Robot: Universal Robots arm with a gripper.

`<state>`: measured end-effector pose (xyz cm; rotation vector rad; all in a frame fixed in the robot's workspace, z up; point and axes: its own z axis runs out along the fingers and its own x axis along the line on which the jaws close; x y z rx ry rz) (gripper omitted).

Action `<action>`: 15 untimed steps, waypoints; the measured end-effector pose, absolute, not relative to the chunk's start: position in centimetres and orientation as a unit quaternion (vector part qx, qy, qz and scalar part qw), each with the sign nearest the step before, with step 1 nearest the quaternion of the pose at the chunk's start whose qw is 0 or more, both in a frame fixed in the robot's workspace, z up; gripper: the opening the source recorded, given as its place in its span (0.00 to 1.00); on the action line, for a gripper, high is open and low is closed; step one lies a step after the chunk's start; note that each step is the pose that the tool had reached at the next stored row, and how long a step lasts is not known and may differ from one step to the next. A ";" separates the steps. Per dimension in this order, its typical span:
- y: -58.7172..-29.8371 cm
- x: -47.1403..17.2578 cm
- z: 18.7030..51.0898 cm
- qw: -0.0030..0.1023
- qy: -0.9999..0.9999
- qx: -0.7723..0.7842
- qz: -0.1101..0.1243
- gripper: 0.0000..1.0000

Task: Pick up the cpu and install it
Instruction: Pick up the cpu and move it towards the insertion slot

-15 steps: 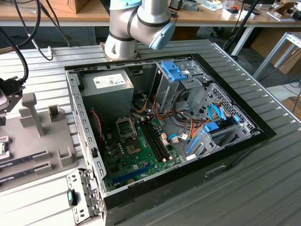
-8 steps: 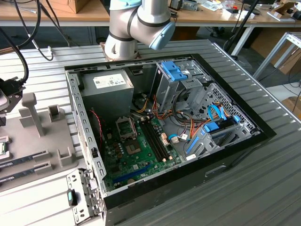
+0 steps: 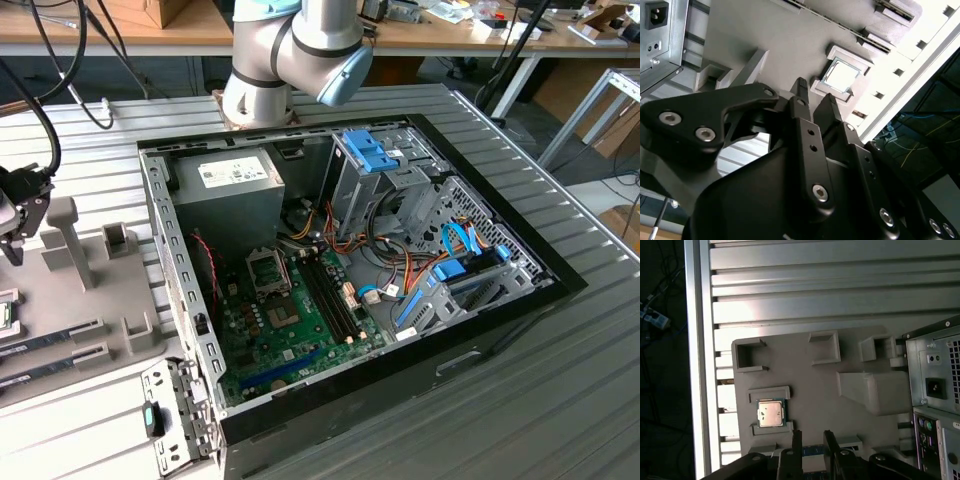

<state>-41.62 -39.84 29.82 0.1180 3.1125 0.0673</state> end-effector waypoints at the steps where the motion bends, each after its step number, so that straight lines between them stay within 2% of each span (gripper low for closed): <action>1: -39.8 -41.6 29.8 0.013 0.999 0.038 0.022 0.35; 2: -39.8 -41.6 29.8 0.013 0.999 0.038 0.022 0.35; 3: -39.8 -41.6 29.8 0.013 0.999 0.038 0.022 0.42; 15: -39.8 -41.6 29.7 0.013 0.999 0.038 0.022 0.42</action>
